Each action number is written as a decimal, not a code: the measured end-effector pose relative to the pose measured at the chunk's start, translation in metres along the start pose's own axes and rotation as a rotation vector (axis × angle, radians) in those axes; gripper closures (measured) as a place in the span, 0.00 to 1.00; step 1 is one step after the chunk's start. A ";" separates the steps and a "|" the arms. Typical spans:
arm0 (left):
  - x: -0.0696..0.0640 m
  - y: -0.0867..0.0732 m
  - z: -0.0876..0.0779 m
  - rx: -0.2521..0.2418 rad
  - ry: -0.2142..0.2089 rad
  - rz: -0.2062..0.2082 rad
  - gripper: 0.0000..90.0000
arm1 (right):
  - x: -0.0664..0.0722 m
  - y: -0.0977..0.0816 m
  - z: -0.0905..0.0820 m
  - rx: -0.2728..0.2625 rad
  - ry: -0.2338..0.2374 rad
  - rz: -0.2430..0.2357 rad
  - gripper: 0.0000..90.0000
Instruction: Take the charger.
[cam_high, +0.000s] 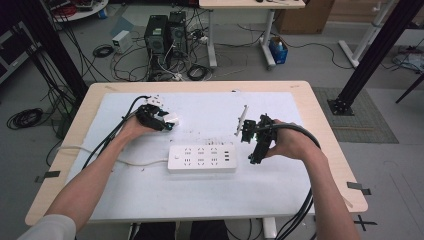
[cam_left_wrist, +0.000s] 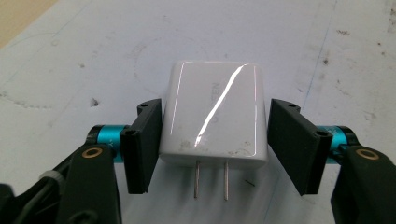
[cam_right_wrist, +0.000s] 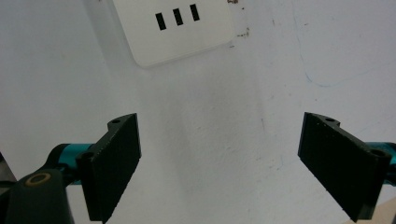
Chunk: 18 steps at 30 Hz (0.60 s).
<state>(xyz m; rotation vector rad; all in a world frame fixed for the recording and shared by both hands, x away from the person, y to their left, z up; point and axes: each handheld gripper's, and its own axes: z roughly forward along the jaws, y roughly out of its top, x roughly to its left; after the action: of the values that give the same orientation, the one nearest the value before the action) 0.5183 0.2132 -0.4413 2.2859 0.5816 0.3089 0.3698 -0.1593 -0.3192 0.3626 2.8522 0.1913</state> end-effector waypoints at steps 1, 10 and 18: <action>0.000 0.000 0.000 -0.001 -0.001 -0.001 0.44 | 0.000 0.000 0.000 0.000 -0.002 0.000 0.14; -0.002 0.001 -0.001 0.016 0.010 0.033 0.47 | 0.000 0.001 0.000 -0.001 -0.002 -0.001 0.14; -0.006 0.006 -0.006 0.011 0.015 0.028 0.47 | 0.001 0.001 -0.001 -0.003 -0.003 0.006 0.14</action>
<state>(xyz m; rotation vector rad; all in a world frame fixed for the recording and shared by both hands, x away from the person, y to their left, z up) 0.5128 0.2104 -0.4332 2.3060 0.5606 0.3368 0.3688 -0.1585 -0.3182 0.3699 2.8476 0.1966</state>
